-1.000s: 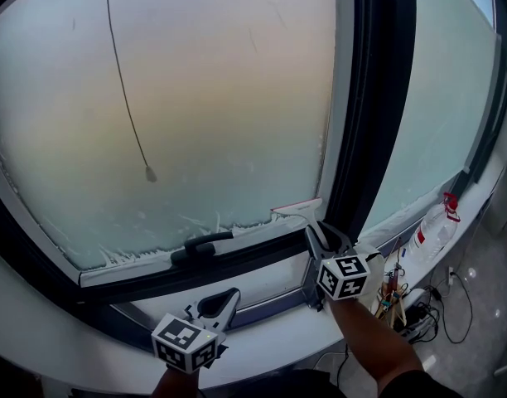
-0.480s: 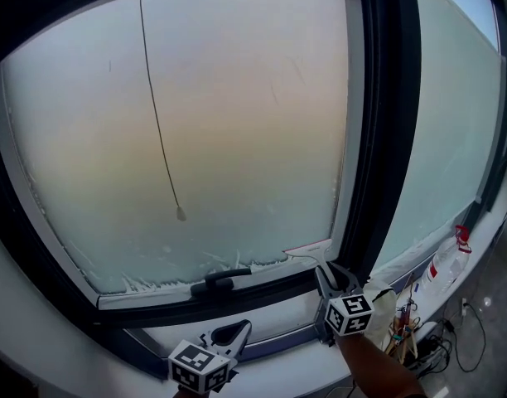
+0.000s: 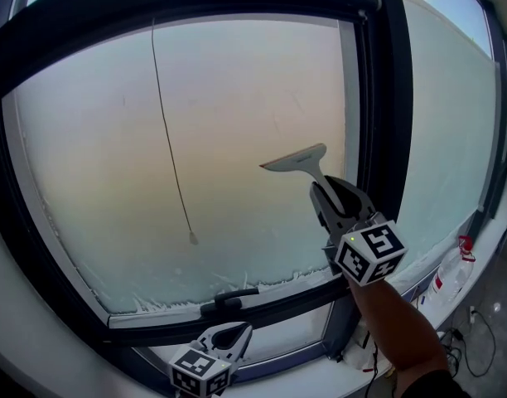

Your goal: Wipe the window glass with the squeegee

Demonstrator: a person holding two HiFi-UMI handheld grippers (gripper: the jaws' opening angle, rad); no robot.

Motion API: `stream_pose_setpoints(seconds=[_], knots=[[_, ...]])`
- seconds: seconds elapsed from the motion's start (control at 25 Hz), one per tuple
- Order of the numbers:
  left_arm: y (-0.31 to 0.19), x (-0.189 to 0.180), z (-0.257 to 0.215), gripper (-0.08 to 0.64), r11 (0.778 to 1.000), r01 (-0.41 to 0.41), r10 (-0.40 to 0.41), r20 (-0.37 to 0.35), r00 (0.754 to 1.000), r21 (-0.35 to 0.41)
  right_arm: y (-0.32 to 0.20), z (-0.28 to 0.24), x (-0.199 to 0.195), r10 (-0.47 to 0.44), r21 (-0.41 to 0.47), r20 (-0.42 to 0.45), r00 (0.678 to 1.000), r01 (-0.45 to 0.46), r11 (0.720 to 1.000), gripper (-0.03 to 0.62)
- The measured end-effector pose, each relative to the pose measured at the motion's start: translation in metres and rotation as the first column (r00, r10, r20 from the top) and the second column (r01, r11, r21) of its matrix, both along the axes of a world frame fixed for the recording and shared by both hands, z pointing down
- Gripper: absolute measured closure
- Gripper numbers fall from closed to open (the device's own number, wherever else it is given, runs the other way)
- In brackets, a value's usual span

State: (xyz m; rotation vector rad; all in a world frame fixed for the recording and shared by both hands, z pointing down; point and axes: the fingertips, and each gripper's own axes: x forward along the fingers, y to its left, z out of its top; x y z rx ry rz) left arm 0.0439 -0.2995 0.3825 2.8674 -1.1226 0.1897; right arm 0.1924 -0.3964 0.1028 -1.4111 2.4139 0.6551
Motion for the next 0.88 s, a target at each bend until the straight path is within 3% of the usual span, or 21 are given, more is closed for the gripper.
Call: stream_pose_setpoints(seconds=[0.2, 0.52, 0.64, 0.88], knots=[[0.003, -0.006, -0.021, 0.558, 0.999, 0.005, -0.005, 0.01, 1.0, 0.045, -0.005, -0.085, -0.019, 0.017, 0.088, -0.02, 1.0, -0.016, 0.996, 0.508], [0.007, -0.025, -0.03, 0.558, 0.997, 0.048, -0.048, -0.005, 0.999, 0.059, -0.017, -0.172, -0.042, -0.027, 0.129, 0.078, 0.997, 0.017, 0.992, 0.508], [0.01, -0.033, -0.04, 0.56, 0.994, 0.064, -0.063, -0.016, 0.998, 0.084, -0.019, -0.183, -0.049, -0.021, 0.141, 0.086, 0.996, 0.009, 0.99, 0.508], [0.012, -0.051, -0.043, 0.56, 0.992, 0.092, -0.09, -0.027, 0.996, 0.085, -0.018, -0.169, -0.056, 0.074, 0.175, 0.051, 0.996, -0.082, 0.981, 0.508]])
